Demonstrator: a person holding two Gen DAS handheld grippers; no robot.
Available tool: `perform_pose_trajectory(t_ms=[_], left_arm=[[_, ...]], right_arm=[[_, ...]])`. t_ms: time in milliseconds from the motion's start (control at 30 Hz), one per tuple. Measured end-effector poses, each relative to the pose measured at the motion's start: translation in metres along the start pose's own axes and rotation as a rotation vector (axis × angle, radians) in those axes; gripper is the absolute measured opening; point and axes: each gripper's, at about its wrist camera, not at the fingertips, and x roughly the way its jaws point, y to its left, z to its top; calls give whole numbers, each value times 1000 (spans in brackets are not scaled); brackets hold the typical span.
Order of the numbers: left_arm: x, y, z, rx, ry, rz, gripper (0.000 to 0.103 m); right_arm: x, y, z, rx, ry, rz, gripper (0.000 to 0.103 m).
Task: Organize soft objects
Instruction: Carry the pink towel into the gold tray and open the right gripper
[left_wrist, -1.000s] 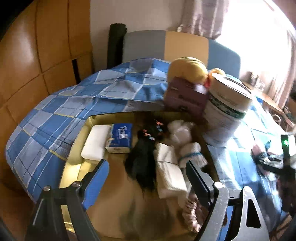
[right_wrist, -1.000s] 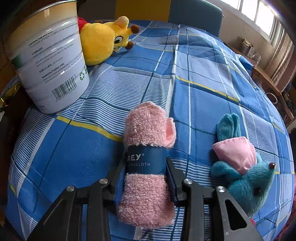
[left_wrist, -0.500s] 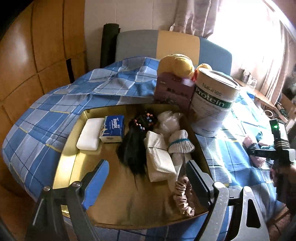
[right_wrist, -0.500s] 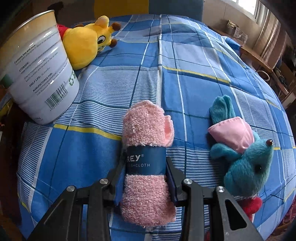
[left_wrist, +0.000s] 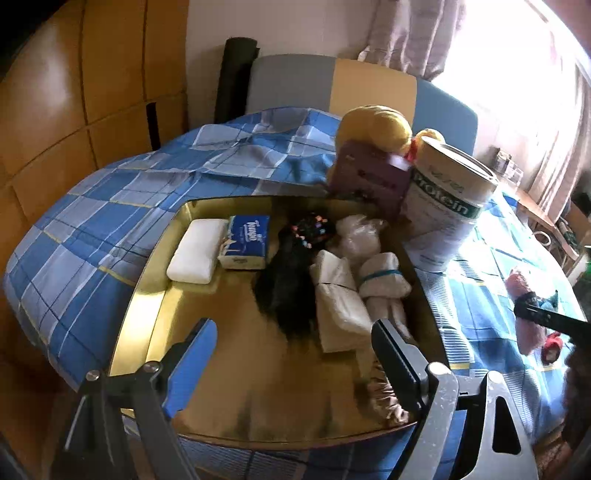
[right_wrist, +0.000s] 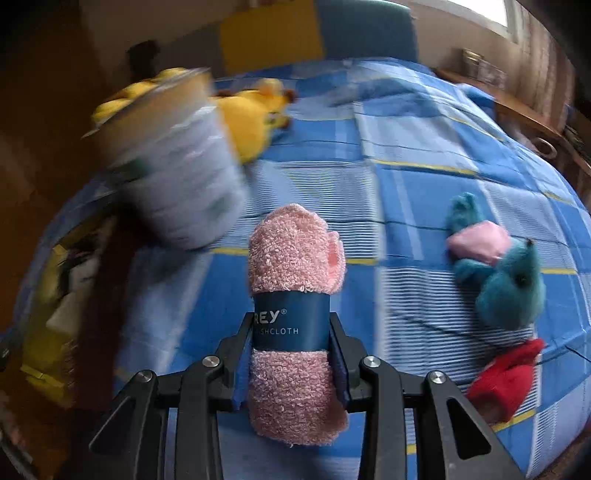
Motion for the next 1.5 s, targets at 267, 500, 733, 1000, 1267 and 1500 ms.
perform_pose_trajectory(t_ms=[267, 500, 733, 1000, 1267, 1500], left_arm=[[-7, 46, 11, -100, -45, 89, 86], [-12, 87, 8, -177, -52, 165, 86], [-10, 103, 2, -208, -37, 185, 86], [-5, 95, -2, -196, -17, 160, 86], [-9, 85, -1, -173, -26, 146, 86], [-17, 76, 1, -143, -42, 132, 86]], right_arm=[[-19, 100, 4, -174, -7, 253, 36], [6, 202, -5, -302, 96, 448, 36], [52, 263, -26, -422, 193, 405, 36], [84, 267, -38, -476, 233, 330, 41], [53, 258, -33, -462, 153, 348, 44], [20, 239, -26, -429, 44, 337, 45]])
